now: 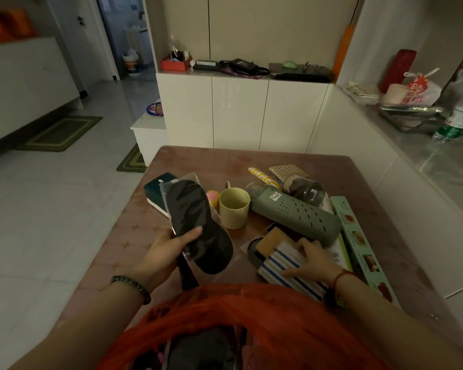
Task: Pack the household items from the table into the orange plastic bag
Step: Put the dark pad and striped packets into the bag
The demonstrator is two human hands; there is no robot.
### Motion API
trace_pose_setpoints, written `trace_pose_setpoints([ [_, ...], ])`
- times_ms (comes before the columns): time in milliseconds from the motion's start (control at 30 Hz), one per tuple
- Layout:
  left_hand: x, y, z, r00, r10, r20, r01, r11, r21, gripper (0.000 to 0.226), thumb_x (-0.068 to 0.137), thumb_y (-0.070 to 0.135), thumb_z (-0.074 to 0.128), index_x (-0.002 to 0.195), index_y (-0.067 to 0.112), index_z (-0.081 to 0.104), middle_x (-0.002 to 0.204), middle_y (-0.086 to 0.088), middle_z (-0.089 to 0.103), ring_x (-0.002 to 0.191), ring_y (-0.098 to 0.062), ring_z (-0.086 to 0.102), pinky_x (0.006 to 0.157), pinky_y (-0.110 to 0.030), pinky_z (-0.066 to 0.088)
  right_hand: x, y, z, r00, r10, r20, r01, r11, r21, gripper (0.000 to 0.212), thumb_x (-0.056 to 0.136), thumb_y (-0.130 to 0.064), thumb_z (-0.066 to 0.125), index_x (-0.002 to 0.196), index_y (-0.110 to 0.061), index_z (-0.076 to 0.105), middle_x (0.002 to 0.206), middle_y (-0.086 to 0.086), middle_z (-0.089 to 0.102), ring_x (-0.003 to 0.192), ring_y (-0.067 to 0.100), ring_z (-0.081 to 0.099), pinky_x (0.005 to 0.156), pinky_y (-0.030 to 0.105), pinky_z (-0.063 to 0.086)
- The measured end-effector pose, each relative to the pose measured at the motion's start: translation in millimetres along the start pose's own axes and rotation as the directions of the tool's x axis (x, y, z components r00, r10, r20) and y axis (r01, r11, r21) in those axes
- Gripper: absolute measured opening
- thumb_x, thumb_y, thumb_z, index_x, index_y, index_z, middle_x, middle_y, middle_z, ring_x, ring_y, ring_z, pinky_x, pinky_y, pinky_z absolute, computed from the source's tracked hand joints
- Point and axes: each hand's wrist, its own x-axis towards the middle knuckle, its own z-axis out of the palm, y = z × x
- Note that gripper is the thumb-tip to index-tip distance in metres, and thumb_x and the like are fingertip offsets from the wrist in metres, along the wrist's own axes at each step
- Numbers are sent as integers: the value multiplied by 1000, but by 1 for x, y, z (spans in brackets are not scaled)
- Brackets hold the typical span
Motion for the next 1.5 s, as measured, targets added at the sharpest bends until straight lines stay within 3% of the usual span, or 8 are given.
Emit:
trace_pose_setpoints([
  [133, -1, 1, 7, 997, -15, 73, 14, 1000, 15, 60, 78, 17, 67, 132, 7, 43, 128, -10, 59, 112, -22, 57, 90, -32, 48, -3, -1, 2, 999, 29, 30, -30, 1000, 8, 112, 52, -61, 77, 140, -16, 24, 139, 9, 40, 120, 23, 46, 98, 32, 41],
  [267, -4, 3, 12, 998, -10, 55, 8, 999, 42, 55, 82, 19, 63, 131, 10, 42, 120, -4, 59, 105, -19, 58, 78, -29, 51, -14, -21, -7, 990, -83, -116, 114, 948, 296, 52, 66, -40, 78, 106, -17, 56, 104, -2, 62, 86, 9, 57, 62, 13, 41],
  [433, -13, 9, 34, 992, 119, 30, -121, 991, 63, 39, 86, 36, 53, 118, 13, 53, 114, -5, 66, 93, -16, 66, 67, -27, 56, -42, -84, -41, 949, -159, -272, 313, 397, 863, 29, 73, -29, 73, 101, -31, 62, 87, -10, 75, 80, 8, 71, 56, 18, 55],
  [600, -27, 22, 48, 940, 48, 338, -66, 997, 42, 68, 57, 78, 50, 112, 38, 57, 116, 5, 67, 100, -12, 67, 76, -31, 58, -50, -126, -20, 924, -337, -181, 346, 533, 772, 39, 80, -45, 60, 116, -33, 51, 108, -13, 65, 96, -1, 63, 79, 22, 52],
  [733, -30, 13, 44, 962, 129, 241, -184, 957, 223, 64, 59, 40, 79, 117, 30, 56, 121, -3, 66, 107, -20, 64, 100, -50, 45, -43, -120, -12, 910, -398, -115, 365, 638, 678, 25, 85, -48, 52, 108, -40, 50, 99, -24, 61, 89, -13, 60, 71, 9, 49],
  [1100, -45, 43, 5, 967, 250, 51, -237, 954, -181, 40, 64, 24, 69, 104, 20, 65, 101, -1, 75, 91, -20, 71, 66, -31, 60, 6, -4, 23, 975, 221, 3, -221, 974, -52, 107, 58, -50, 80, 136, -5, 23, 141, 18, 35, 128, 33, 38, 106, 42, 38],
  [1300, -88, 40, 2, 959, 280, 49, -266, 945, -193, 45, 66, 23, 68, 110, 18, 62, 102, -2, 75, 91, -20, 71, 60, -26, 58, -32, -38, -7, 995, -24, -94, 48, 964, 262, 19, 74, -27, 74, 69, -17, 58, 93, 12, 69, 84, 24, 65, 68, 28, 50],
  [1500, -150, 33, 9, 917, 375, 139, -359, 925, -124, 44, 68, 25, 73, 111, 21, 63, 107, 0, 73, 96, -19, 70, 70, -27, 58, -166, -104, -111, 854, -226, -468, 498, 98, 861, 8, 72, -25, 69, 75, -25, 76, 75, -4, 75, 77, 18, 71, 75, 33, 57],
])
